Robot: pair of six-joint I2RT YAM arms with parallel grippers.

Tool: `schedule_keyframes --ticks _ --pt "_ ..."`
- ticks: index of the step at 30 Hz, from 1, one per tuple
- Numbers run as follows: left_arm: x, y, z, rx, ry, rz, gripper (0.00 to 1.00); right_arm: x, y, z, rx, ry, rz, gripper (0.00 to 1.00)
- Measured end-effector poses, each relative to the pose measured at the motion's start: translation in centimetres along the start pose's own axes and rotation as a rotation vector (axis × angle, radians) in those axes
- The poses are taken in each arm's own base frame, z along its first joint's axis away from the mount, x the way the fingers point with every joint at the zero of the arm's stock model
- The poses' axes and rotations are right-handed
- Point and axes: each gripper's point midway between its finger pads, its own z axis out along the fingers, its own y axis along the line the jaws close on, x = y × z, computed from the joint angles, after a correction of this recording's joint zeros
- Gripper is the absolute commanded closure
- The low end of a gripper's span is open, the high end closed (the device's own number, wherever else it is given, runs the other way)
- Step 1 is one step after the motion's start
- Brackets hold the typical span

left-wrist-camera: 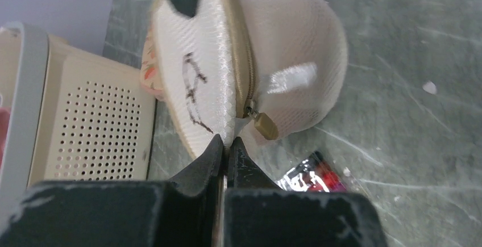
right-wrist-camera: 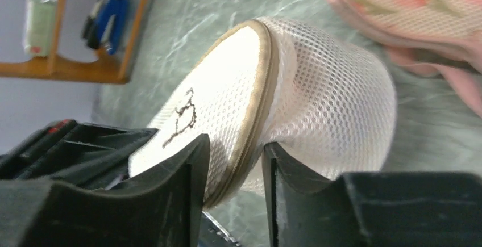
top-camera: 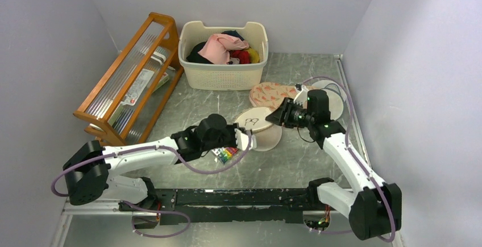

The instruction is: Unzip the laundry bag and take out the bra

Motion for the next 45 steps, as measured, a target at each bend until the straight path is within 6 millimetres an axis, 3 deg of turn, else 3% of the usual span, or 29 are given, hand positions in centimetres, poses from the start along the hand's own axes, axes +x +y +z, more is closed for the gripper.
schedule_keyframes --ticks 4,7,12,15,19,24,26,32,39,42,45 --pt "0.1 2.2 0.3 -0.024 0.003 -0.11 0.93 -1.3 -1.2 -1.6 0.124 -0.083 -0.101 0.39" --pt "0.5 3.5 0.4 -0.025 -0.004 -0.194 0.93 -2.2 -0.9 -3.3 0.16 -0.154 -0.185 0.37" --pt "1.2 5.0 0.0 -0.019 -0.013 -0.316 0.93 -2.9 2.0 -5.4 0.118 -0.274 -0.355 0.36" --pt "1.3 5.5 -0.1 -0.009 -0.02 -0.369 0.93 -2.2 4.5 -5.8 0.054 -0.307 -0.464 0.37" --pt "1.2 5.8 0.2 0.016 -0.025 -0.427 0.93 -1.3 7.4 -5.1 -0.029 -0.317 -0.597 0.38" --pt "1.3 6.2 0.5 0.054 -0.023 -0.498 0.93 -0.1 9.1 -3.0 -0.104 -0.292 -0.765 0.34" --pt "1.3 6.4 0.5 0.061 -0.025 -0.519 0.93 0.5 9.1 -2.0 -0.129 -0.286 -0.831 0.27" --pt "1.6 6.5 0.3 0.07 -0.019 -0.558 0.93 2.7 7.8 -0.2 -0.161 -0.293 -1.08 0.31" --pt "1.4 6.7 0.1 0.08 -0.024 -0.591 0.93 2.0 10.9 -1.0 -0.206 -0.449 -1.406 0.4" --pt "1.3 7.3 0.0 0.075 -0.031 -0.609 0.93 1.1 11.0 -0.4 -0.166 -0.48 -1.517 0.52" --pt "1.2 7.6 -0.1 0.075 -0.037 -0.619 0.93 0.9 10.4 0.7 -0.135 -0.467 -1.606 0.56"
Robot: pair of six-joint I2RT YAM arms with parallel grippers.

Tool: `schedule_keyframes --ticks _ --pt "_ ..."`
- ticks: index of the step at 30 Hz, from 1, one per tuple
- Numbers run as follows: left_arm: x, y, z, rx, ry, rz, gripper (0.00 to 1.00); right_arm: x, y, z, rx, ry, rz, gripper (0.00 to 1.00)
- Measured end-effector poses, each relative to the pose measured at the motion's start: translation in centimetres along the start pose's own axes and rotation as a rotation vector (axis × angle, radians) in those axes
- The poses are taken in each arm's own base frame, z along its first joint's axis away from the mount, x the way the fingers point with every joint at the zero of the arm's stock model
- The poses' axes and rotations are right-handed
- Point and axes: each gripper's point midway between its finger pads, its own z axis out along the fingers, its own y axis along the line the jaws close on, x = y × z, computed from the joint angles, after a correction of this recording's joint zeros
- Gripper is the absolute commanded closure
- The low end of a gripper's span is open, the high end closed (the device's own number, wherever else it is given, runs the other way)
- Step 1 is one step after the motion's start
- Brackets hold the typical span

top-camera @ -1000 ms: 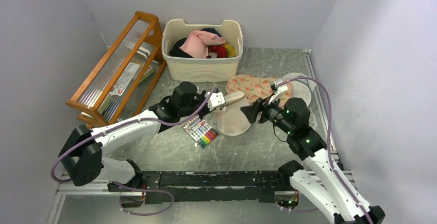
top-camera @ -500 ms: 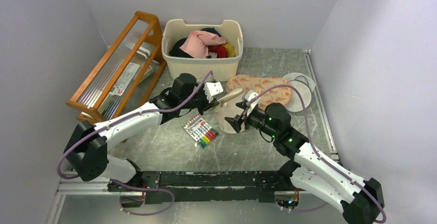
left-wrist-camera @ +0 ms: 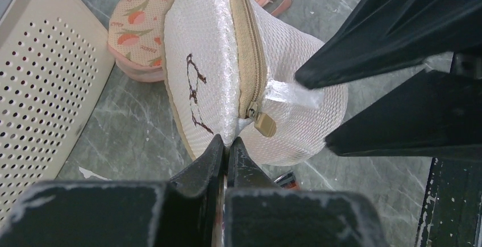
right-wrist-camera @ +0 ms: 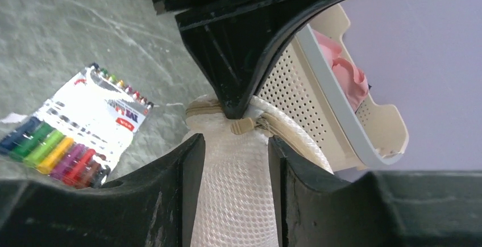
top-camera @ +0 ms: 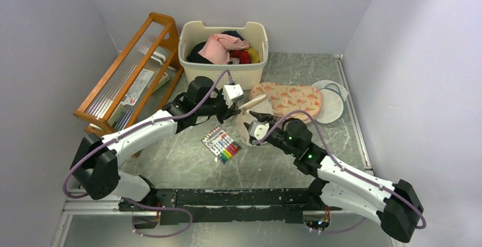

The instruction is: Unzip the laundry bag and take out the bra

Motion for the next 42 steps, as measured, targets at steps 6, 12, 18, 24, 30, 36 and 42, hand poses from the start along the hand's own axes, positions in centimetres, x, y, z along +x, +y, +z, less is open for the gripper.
schedule_keyframes --ticks 6,12,18,24,30,36,42 --pt "0.0 0.0 0.0 0.003 -0.001 -0.012 0.93 1.6 0.9 1.7 -0.049 0.044 -0.109 0.56" --pt "0.0 -0.1 -0.1 0.012 -0.004 -0.021 0.93 1.1 0.9 2.5 -0.043 0.017 -0.179 0.5" --pt "-0.1 -0.3 -0.1 0.027 -0.006 -0.03 0.93 1.2 0.0 3.3 0.0 0.017 -0.23 0.6" --pt "0.0 -0.3 -0.2 0.028 -0.005 -0.032 0.93 1.8 -0.3 3.6 0.017 0.039 -0.271 0.62" --pt "0.0 -0.4 -0.1 0.031 -0.005 -0.035 0.93 2.0 -0.8 3.4 0.064 0.045 -0.279 0.61" --pt "0.0 -0.4 -0.2 0.033 -0.006 -0.039 0.93 2.0 -1.4 2.6 0.122 0.041 -0.24 0.66" --pt "-0.1 -0.4 -0.2 0.034 -0.006 -0.042 0.93 1.8 -2.1 2.1 0.163 0.044 -0.214 0.72"
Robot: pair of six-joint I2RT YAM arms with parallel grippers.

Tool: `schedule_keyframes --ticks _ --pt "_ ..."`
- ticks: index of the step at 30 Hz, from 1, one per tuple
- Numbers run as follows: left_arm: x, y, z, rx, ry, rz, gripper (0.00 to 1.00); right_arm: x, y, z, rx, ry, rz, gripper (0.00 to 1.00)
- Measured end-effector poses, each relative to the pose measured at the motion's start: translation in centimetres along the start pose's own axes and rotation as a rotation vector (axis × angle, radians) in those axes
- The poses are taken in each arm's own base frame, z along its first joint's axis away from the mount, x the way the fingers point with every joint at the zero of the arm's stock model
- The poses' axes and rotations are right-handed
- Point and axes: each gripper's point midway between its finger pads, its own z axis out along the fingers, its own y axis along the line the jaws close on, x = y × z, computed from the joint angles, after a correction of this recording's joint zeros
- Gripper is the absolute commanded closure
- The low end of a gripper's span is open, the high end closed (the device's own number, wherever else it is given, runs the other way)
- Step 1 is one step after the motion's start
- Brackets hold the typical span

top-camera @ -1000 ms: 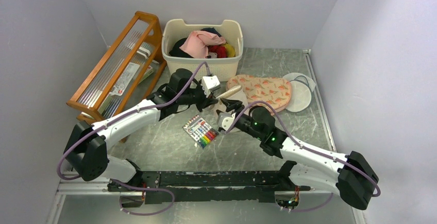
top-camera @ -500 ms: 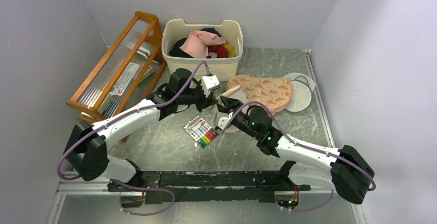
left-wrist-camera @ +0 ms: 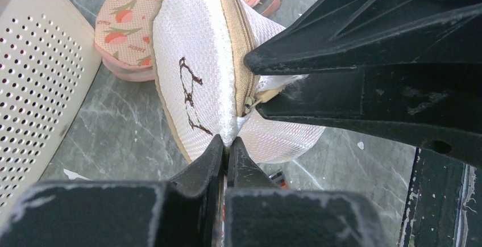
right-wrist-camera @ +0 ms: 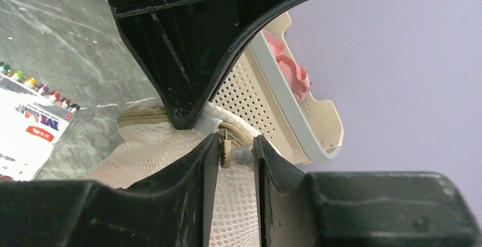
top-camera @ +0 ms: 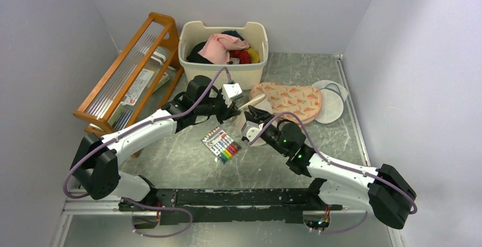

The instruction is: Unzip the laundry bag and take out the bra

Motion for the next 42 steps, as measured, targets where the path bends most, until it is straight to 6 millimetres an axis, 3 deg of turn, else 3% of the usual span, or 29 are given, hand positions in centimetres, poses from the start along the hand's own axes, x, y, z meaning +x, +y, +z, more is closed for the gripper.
schedule_keyframes --ticks 11,16,25,33,37,42 --pt "0.0 -0.1 0.0 0.006 0.0 -0.002 0.93 0.2 0.3 0.1 -0.006 0.007 0.026 0.81" --pt "0.1 -0.1 0.0 0.006 0.004 -0.004 0.93 0.4 0.5 0.1 -0.007 0.017 0.04 0.91" --pt "-0.1 0.0 0.0 0.005 -0.003 -0.001 0.93 0.9 0.0 0.1 0.036 0.061 0.157 1.0" --pt "-2.2 0.0 0.3 0.0 -0.071 0.038 0.93 2.3 -2.4 -1.3 0.143 0.093 0.424 1.0" --pt "-2.0 0.3 0.1 -0.009 -0.065 0.033 0.93 4.5 -5.1 -3.1 0.263 0.144 0.533 1.0" --pt "-2.0 0.3 0.1 -0.007 -0.063 0.033 0.93 4.8 -4.9 -3.7 0.269 0.159 0.606 1.0"
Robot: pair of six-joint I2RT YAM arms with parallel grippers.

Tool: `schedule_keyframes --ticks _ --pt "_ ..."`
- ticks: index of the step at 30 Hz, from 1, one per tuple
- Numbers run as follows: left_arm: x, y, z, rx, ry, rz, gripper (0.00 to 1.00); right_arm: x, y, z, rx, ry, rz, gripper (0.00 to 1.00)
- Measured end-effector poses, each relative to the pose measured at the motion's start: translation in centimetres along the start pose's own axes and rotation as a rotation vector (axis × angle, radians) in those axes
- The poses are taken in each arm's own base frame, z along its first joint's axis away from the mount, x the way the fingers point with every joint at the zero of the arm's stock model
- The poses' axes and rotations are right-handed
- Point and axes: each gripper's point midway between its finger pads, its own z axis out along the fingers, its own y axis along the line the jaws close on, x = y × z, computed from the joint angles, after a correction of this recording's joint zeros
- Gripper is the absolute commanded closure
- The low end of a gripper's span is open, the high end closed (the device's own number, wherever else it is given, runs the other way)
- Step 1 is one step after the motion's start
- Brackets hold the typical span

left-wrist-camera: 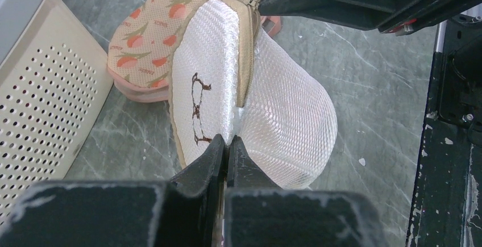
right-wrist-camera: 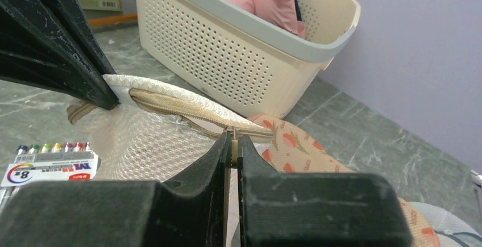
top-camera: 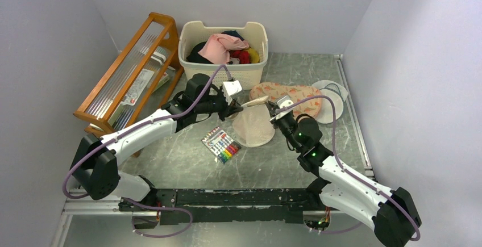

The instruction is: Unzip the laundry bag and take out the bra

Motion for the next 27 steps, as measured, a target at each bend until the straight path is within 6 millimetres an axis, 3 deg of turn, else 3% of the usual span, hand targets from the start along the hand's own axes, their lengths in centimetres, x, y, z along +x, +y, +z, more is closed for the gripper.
schedule_keyframes --ticks 5,7,11,15,23,27 --pt "0.3 -0.1 0.0 0.002 0.009 0.003 0.93 0.5 0.4 -0.2 -0.024 0.018 0.03 1.0" --pt "0.6 -0.1 -0.1 0.003 0.015 0.004 0.82 0.5 0.7 -0.2 -0.039 0.019 0.042 1.0" --pt "0.9 -0.2 -0.1 0.008 0.023 0.005 0.49 0.6 1.4 -0.4 -0.075 0.025 0.091 1.0" --pt "0.4 -0.8 -0.3 0.038 0.007 0.002 0.34 0.8 2.5 -0.6 -0.127 0.051 0.144 1.0" --pt "-0.7 -2.6 -0.2 0.131 -0.04 -0.058 0.39 -1.6 4.5 -0.2 -0.25 0.074 0.244 1.0" --pt "0.2 -3.2 0.7 0.176 -0.017 -0.122 0.57 -1.7 5.5 -0.5 -0.305 0.089 0.282 1.0"
